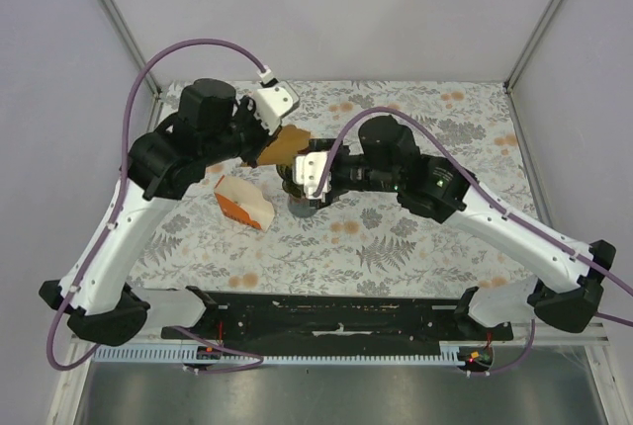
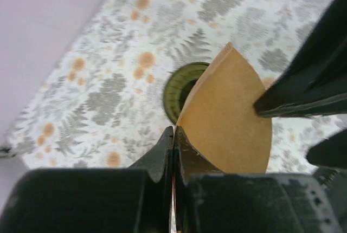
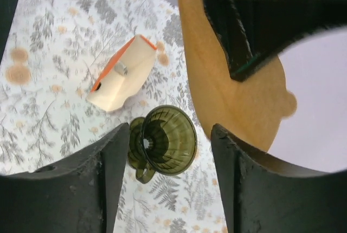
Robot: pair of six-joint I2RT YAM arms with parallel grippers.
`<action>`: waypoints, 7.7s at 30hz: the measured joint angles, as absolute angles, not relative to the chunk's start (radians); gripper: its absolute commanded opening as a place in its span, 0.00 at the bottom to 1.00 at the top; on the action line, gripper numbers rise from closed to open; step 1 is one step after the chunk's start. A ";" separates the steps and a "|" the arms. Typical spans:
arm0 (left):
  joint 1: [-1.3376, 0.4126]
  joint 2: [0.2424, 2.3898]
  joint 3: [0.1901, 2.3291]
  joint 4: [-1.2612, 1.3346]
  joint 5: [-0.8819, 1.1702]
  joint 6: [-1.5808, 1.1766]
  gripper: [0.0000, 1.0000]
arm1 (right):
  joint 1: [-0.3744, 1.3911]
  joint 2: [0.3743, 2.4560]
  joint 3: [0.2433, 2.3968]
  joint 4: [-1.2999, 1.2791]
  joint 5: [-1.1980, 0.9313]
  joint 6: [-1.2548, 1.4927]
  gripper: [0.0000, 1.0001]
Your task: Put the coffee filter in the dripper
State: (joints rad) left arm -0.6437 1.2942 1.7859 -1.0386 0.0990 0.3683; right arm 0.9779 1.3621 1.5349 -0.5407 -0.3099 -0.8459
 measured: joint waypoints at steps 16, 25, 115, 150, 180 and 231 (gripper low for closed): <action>-0.730 0.978 1.297 -0.252 -0.316 0.639 0.02 | 0.846 1.421 1.420 0.209 -0.136 0.451 0.95; -0.776 0.942 1.198 -0.103 -0.339 0.750 0.02 | 0.848 1.525 1.439 0.293 -0.129 0.698 0.72; -0.843 0.949 1.145 0.218 -0.282 0.878 0.02 | 0.847 1.642 1.439 0.659 -0.013 0.953 0.02; -0.845 1.022 1.283 -0.058 -0.410 0.857 0.02 | 0.866 1.510 1.464 0.252 0.161 0.600 0.00; -0.849 1.031 1.269 -0.051 -0.391 0.826 0.32 | 0.820 1.537 1.584 0.015 0.063 0.489 0.00; -0.665 1.290 1.499 -0.833 -0.175 0.004 0.02 | 0.729 1.772 1.845 -0.728 -0.212 0.320 0.17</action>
